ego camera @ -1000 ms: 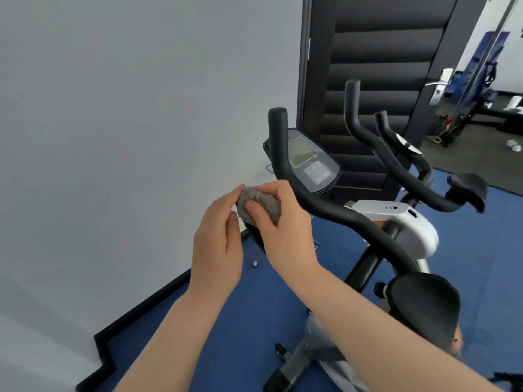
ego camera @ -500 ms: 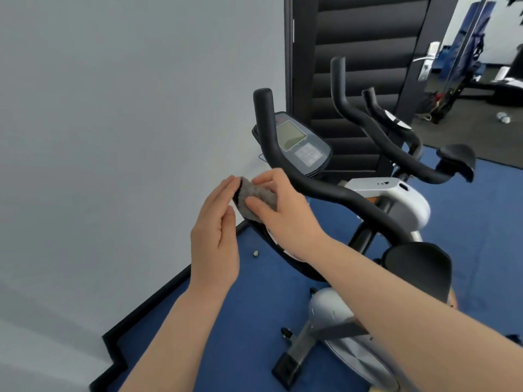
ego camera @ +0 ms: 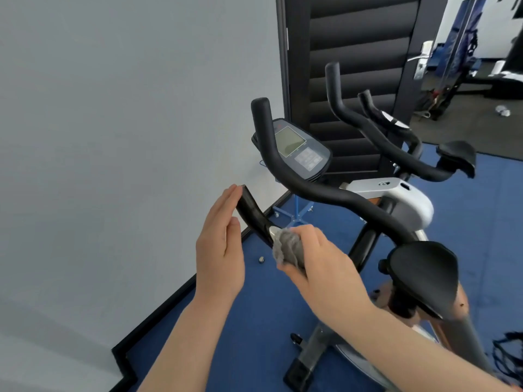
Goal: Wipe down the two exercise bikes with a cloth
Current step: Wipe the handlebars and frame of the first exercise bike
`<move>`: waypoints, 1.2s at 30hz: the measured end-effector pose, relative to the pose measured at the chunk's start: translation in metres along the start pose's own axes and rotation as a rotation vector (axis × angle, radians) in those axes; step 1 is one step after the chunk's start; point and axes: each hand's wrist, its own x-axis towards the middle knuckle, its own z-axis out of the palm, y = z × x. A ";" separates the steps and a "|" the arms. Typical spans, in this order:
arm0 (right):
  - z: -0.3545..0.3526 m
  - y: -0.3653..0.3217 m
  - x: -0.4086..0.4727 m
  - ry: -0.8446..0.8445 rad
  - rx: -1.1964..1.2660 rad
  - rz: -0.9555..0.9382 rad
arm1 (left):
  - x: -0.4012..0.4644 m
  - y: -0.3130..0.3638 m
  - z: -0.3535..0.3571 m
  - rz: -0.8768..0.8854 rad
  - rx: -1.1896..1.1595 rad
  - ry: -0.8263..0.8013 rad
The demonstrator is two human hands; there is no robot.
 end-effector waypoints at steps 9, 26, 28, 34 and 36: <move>0.015 -0.046 0.037 0.012 0.091 -0.230 | 0.004 0.008 -0.005 -0.042 -0.067 -0.009; 0.015 -0.022 0.051 -0.001 0.138 -0.043 | -0.001 0.030 0.000 -0.211 -0.017 0.049; 0.013 -0.022 0.054 -0.010 0.421 0.047 | -0.007 0.031 0.000 -0.235 -0.039 0.010; 0.004 -0.043 0.033 0.103 0.920 0.033 | -0.038 0.034 -0.009 -0.293 -0.200 -0.098; 0.010 -0.055 0.018 0.056 0.943 -0.027 | -0.039 0.032 -0.028 -0.287 -0.216 -0.124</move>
